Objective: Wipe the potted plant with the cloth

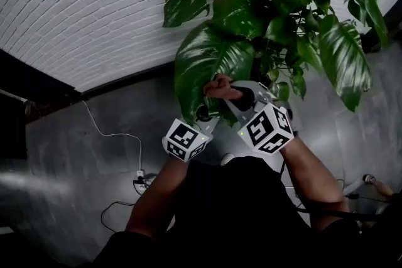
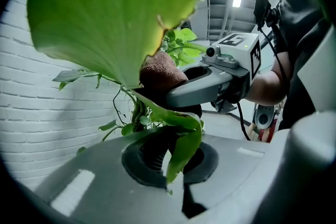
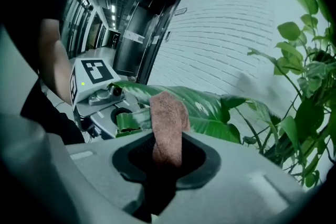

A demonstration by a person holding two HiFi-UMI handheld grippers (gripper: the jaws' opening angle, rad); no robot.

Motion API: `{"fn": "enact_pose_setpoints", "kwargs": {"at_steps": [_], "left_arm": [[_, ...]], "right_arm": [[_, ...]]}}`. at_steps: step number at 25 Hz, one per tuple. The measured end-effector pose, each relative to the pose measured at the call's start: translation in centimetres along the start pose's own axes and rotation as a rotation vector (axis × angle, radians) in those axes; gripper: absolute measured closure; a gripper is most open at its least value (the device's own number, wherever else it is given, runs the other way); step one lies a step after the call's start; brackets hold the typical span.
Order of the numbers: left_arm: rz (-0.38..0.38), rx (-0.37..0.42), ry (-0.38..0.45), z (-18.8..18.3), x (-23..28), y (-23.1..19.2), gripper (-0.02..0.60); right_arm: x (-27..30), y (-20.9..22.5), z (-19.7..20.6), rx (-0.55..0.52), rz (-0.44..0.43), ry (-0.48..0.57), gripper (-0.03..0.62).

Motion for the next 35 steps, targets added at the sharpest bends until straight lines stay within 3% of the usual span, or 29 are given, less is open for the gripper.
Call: {"fn": "enact_pose_setpoints", "kwargs": {"at_steps": [10,17,19,22,25,27,30,35], "left_arm": [[0.008,0.018,-0.007,-0.6,0.2,0.4,0.566],[-0.006,0.025,-0.001,-1.0,0.4,0.2,0.566],[-0.013,0.023,0.002,-1.1,0.4,0.1,0.565],[-0.013,0.025,0.003,-1.3,0.4,0.2,0.566],[-0.017,0.026,-0.005,-1.3,0.3,0.2,0.566],[-0.025,0.026,-0.009,-1.3,0.3,0.1,0.565],[-0.032,0.027,-0.014,-1.2,0.5,0.1,0.565],[-0.044,0.021,-0.028,-0.8,0.5,0.1,0.566]], "right_arm": [[-1.3,-3.3,-1.4,-0.023,-0.094,0.022,0.525],[-4.5,-4.2,-3.1,-0.195,-0.224,0.047,0.525],[-5.5,-3.9,-3.5,-0.221,-0.225,0.064,0.525],[-6.5,-1.0,-3.3,-0.169,-0.084,0.088,0.525],[-6.3,3.7,-1.2,-0.037,0.119,0.064,0.525],[-5.7,6.5,0.8,0.058,0.204,0.05,0.525],[-4.6,9.5,2.7,0.143,0.25,0.038,0.525],[-2.8,12.1,4.5,0.148,0.302,-0.01,0.525]]}}
Point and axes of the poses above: the fingertips, and each gripper's own axes: x forward along the fingers, y to its right, z out of its underside, the point moved 4 cm from there along -x, backward along the fingers, and after that the axes turned 4 degrees about -x, right-handed, at the moved point
